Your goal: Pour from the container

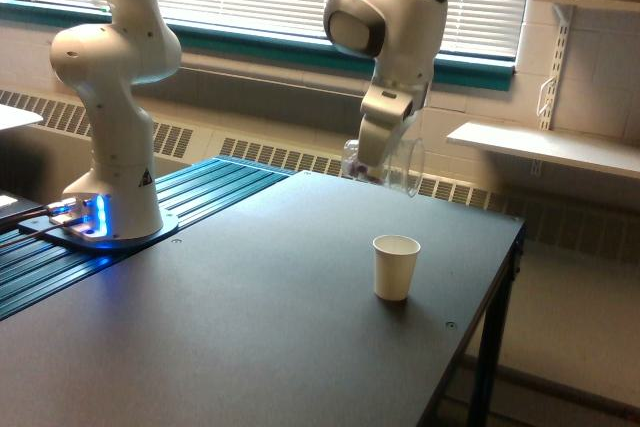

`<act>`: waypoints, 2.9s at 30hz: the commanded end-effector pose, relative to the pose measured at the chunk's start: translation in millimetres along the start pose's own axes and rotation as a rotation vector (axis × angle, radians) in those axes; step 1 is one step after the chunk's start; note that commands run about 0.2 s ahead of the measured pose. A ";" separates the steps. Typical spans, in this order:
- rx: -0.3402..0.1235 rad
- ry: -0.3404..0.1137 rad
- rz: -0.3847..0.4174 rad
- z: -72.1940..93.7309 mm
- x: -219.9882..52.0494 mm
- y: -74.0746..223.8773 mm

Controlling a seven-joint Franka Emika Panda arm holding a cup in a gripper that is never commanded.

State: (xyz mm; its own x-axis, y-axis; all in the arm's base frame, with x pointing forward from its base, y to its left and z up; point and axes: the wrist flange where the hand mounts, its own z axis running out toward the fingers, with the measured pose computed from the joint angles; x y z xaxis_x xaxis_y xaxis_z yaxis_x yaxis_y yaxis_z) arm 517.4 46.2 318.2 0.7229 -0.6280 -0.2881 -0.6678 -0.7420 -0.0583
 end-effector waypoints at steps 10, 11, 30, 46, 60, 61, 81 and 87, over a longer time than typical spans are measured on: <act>0.044 -0.115 0.051 13.2 2.4 17.8; 0.050 -0.119 0.054 13.1 2.5 19.1; 0.096 -0.172 0.142 15.7 16.0 50.2; 0.105 -0.231 0.164 25.5 19.4 46.3; 0.109 -0.261 0.158 29.9 21.8 35.6; 0.112 -0.260 0.157 28.5 22.8 34.5; 0.155 -0.300 0.222 24.5 47.2 35.7; 0.172 -0.317 0.244 24.2 54.3 35.7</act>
State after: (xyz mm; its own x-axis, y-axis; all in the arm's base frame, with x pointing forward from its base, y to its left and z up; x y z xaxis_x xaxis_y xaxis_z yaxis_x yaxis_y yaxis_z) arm 524.0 -1.3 276.6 0.4891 -0.6521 -0.5793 -0.8373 -0.5371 -0.1023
